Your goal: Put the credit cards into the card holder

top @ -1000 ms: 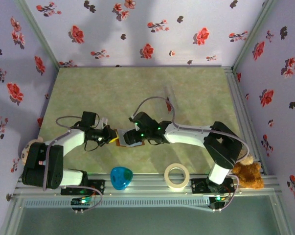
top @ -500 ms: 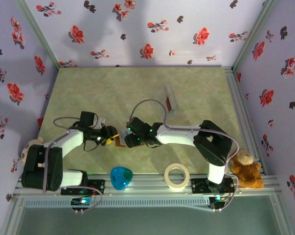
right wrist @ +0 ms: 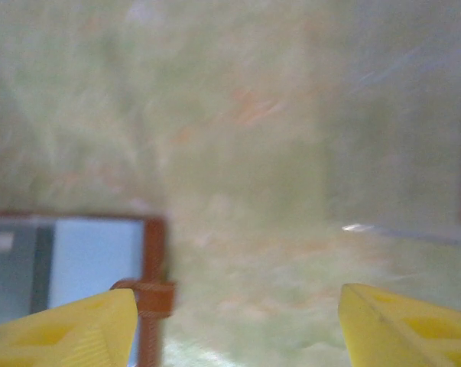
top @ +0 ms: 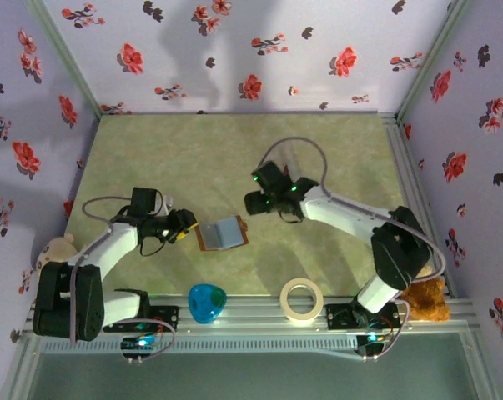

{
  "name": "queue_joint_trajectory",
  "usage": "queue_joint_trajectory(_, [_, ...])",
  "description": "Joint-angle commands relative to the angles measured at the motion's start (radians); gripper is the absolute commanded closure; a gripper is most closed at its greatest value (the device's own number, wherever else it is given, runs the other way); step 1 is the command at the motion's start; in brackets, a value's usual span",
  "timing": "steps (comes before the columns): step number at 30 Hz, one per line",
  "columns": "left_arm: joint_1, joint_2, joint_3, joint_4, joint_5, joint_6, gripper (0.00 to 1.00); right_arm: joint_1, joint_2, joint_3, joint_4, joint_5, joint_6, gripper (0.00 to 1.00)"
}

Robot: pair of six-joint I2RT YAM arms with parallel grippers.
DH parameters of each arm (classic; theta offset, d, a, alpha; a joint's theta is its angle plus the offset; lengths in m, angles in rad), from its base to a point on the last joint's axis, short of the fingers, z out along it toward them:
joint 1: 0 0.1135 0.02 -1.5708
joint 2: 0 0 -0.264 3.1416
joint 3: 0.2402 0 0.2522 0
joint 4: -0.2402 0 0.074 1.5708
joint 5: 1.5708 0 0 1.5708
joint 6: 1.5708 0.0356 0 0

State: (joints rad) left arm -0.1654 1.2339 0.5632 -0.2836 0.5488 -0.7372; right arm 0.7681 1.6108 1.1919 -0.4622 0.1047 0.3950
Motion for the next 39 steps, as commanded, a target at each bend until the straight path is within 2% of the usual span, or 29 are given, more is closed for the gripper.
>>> queue_joint_trajectory(1, [0.009, 0.03, 0.05, -0.051, -0.018, 0.047, 0.49, -0.083, -0.051, 0.078, -0.108, 0.058, -0.092, 0.27])
queue_joint_trajectory(3, [0.009, 0.057, 0.063, -0.065, -0.015, 0.063, 0.55, -0.15, -0.041, 0.12, -0.146, 0.043, -0.113, 0.27])
queue_joint_trajectory(5, [0.009, 0.088, 0.068, -0.071, -0.018, 0.084, 0.71, -0.212, -0.005, 0.17, -0.186, -0.014, -0.138, 0.27])
queue_joint_trajectory(6, [0.009, 0.1, 0.066, -0.066, -0.019, 0.087, 0.75, -0.223, 0.023, 0.201, -0.217, -0.015, -0.161, 0.27])
queue_joint_trajectory(9, [0.009, 0.136, 0.06, -0.042, -0.003, 0.085, 0.79, -0.206, 0.132, 0.341, -0.347, 0.146, -0.22, 0.26])
queue_joint_trajectory(12, [0.009, 0.139, 0.058, -0.038, -0.002, 0.083, 0.78, -0.187, 0.207, 0.401, -0.382, 0.276, -0.248, 0.23])
queue_joint_trajectory(13, [0.009, 0.131, 0.057, -0.04, -0.006, 0.081, 0.74, -0.183, 0.224, 0.416, -0.391, 0.299, -0.258, 0.24])
queue_joint_trajectory(17, [0.009, 0.079, 0.059, -0.059, -0.034, 0.084, 0.63, -0.16, 0.281, 0.441, -0.41, 0.369, -0.289, 0.24])
queue_joint_trajectory(20, [0.009, 0.044, 0.066, -0.086, -0.06, 0.085, 0.59, -0.152, 0.323, 0.443, -0.417, 0.392, -0.295, 0.23])
queue_joint_trajectory(25, [0.009, 0.009, 0.064, -0.104, -0.077, 0.098, 0.54, -0.131, 0.381, 0.446, -0.421, 0.566, -0.309, 0.23])
queue_joint_trajectory(29, [0.009, -0.007, 0.064, -0.124, -0.081, 0.102, 0.53, -0.118, 0.396, 0.466, -0.44, 0.633, -0.295, 0.27])
queue_joint_trajectory(32, [0.009, -0.012, 0.067, -0.126, -0.086, 0.112, 0.53, -0.107, 0.391, 0.459, -0.425, 0.683, -0.3, 0.32])
queue_joint_trajectory(39, [0.009, -0.012, 0.058, -0.118, -0.087, 0.109, 0.53, -0.099, 0.394, 0.448, -0.425, 0.717, -0.309, 0.6])
